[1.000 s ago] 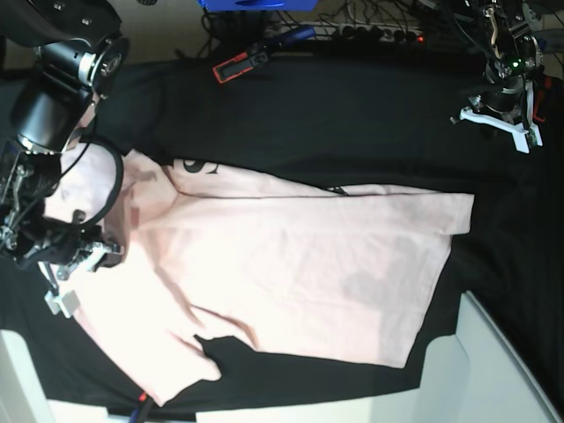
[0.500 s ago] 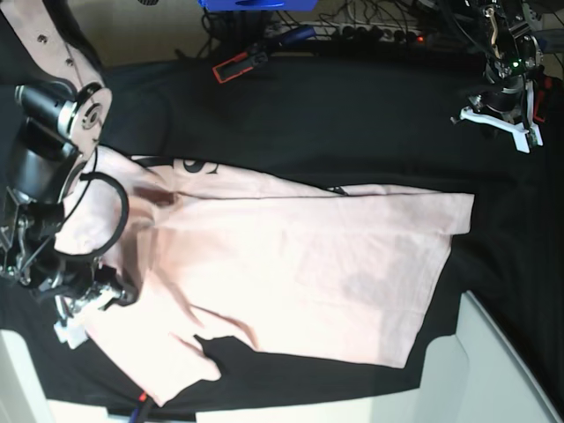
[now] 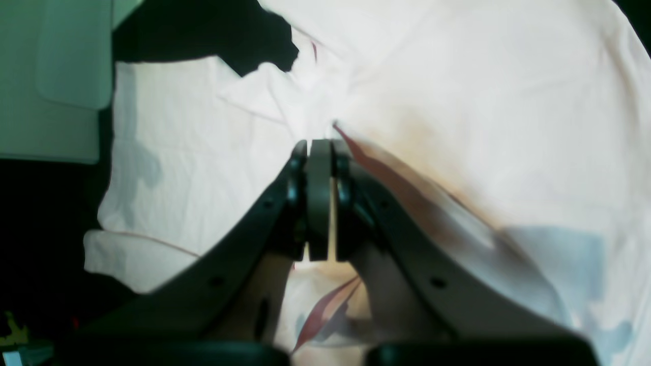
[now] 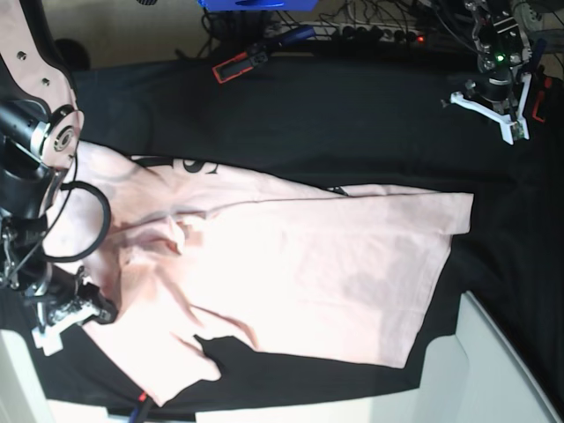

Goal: Fold the T-shirt properly
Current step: 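Move both grippers to the shirt's folded edge corners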

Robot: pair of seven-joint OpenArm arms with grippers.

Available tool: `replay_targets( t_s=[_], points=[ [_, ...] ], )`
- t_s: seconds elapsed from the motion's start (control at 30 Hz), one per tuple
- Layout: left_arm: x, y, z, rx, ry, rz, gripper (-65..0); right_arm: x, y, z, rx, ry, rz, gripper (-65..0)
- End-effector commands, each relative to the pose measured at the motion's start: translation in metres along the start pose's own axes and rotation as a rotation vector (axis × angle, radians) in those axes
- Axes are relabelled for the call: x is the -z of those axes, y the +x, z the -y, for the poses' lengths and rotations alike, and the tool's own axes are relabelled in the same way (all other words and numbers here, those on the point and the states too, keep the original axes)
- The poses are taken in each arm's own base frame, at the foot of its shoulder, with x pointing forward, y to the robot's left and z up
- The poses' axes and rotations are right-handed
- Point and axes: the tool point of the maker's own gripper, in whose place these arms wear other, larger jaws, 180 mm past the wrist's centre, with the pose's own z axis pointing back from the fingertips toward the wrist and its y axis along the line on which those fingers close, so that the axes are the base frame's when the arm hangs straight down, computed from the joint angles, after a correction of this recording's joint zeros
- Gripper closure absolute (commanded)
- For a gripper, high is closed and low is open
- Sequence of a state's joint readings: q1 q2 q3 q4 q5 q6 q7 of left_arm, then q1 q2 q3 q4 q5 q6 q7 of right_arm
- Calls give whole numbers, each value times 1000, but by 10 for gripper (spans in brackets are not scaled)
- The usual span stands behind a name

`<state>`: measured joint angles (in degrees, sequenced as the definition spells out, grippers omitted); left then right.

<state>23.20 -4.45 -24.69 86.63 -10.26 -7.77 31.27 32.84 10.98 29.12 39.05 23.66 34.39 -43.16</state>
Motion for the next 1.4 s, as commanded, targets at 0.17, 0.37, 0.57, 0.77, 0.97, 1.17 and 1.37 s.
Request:
replay_targets(
  t_s=[0.17,0.37,0.57,0.77,0.97,1.17,1.37],
  points=[
    [-2,13,-5,3,8,42,0,-6,40,-4,6,1,118,0],
    [-2,12,-7,0,11,41,0,-7,51,2,41,-30,191,0],
    [-2,12,-7,0,11,41,0,-6,51,1,40,-29,190,-3],
    [-2,13,-4,1,5,42,0,-5,55,-3,49,-20,232,0],
    [-1,12,-4,0,3,40,0,-6,67,-6,52,-15,309,-1],
    [-1,12,-4,3,4,40,0,-2,54,-5,54,-17,268,-32],
    [-2,15,-3,1,1,47,0,-4,47,-5,39,-15,226,-252]
  ],
)
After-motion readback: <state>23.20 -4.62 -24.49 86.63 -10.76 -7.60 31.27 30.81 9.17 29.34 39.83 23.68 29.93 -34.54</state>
